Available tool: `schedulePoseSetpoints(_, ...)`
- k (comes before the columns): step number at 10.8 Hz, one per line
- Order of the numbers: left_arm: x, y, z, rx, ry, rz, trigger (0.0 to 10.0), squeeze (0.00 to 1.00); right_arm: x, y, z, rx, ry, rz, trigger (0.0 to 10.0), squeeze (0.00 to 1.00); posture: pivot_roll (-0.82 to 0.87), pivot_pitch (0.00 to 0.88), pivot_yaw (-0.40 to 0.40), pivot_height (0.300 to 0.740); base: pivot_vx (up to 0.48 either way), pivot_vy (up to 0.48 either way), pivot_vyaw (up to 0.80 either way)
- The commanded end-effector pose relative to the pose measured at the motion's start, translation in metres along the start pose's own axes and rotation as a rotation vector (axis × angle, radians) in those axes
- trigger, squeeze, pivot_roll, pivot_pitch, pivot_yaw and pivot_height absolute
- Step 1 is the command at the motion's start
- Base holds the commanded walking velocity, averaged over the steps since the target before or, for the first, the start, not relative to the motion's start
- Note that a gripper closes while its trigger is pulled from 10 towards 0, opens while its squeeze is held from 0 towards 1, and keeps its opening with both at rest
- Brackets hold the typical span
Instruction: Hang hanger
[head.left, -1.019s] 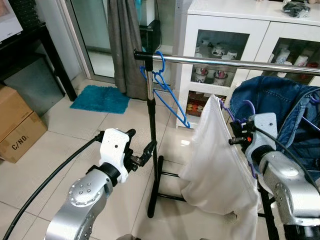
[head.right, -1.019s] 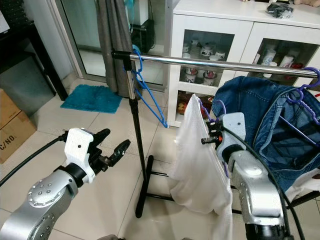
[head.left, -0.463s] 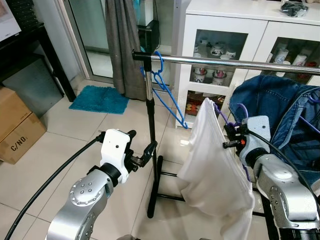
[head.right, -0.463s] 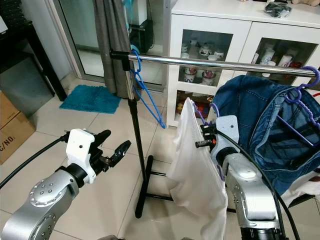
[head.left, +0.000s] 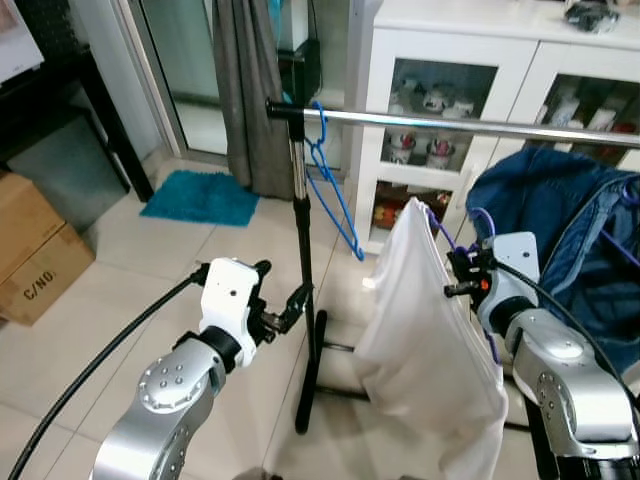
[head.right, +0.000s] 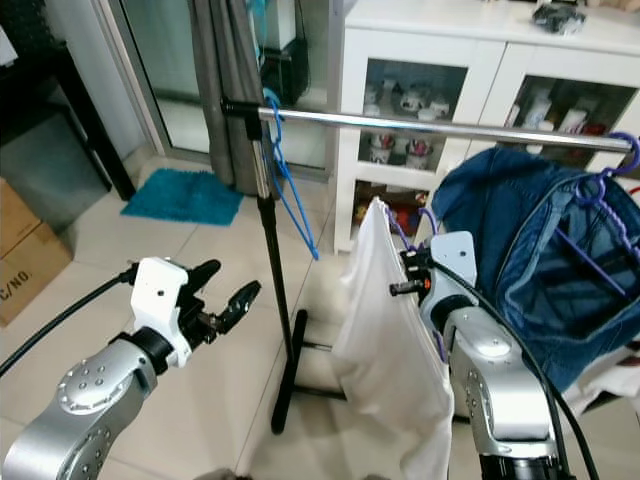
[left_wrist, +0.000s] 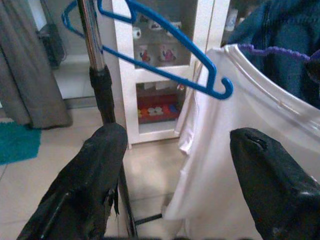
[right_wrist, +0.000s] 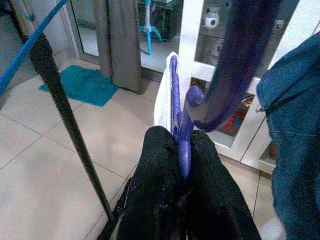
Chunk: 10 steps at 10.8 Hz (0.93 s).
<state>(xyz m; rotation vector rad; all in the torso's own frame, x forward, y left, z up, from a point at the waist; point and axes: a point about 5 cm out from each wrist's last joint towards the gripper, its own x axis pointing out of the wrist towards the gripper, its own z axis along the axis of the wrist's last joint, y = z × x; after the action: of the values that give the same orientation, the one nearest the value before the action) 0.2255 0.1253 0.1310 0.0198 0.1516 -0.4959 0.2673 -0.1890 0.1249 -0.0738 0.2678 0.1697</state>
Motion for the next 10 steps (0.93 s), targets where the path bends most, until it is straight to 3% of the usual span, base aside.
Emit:
schedulePoseSetpoints(1, -0.002, 0.002, -0.003, 0.004, 0.016, 0.011, 10.0, 0.0, -0.002, 0.002, 0.006, -0.013, -0.021, 0.006, 0.0, 0.0, -0.08, 0.001, 0.048, 0.74, -0.277, 0.0, 0.0)
schedulePoseSetpoints(5, 0.0, 0.002, -0.002, 0.011, 0.022, -0.003, 10.0, 0.0, -0.003, 0.002, 0.006, -0.014, -0.022, 0.003, 0.0, 0.0, -0.08, 0.011, 0.073, 0.74, -0.28, 0.0, 0.0)
schedulePoseSetpoints(8, 0.011, 0.002, 0.001, 0.005, 0.007, -0.058, 10.0, 0.0, 0.001, 0.024, 0.016, -0.043, -0.071, 0.112, 0.0, 0.0, -0.09, 0.002, 0.065, 0.74, -0.179, 0.0, 0.0)
schedulePoseSetpoints(9, 0.023, -0.002, 0.007, -0.085, -0.037, -0.134, 10.0, 1.0, 0.005, 0.035, 0.027, -0.062, -0.119, 0.187, 0.0, 0.0, -0.08, 0.0, 0.053, 0.74, 0.0, 0.0, 0.0)
schedulePoseSetpoints(10, 0.031, -0.003, 0.01, -0.123, -0.045, -0.186, 10.0, 1.0, 0.006, 0.044, 0.036, -0.076, -0.158, 0.239, 0.0, 0.0, -0.07, 0.0, 0.043, 0.74, 0.0, 0.0, 0.0)
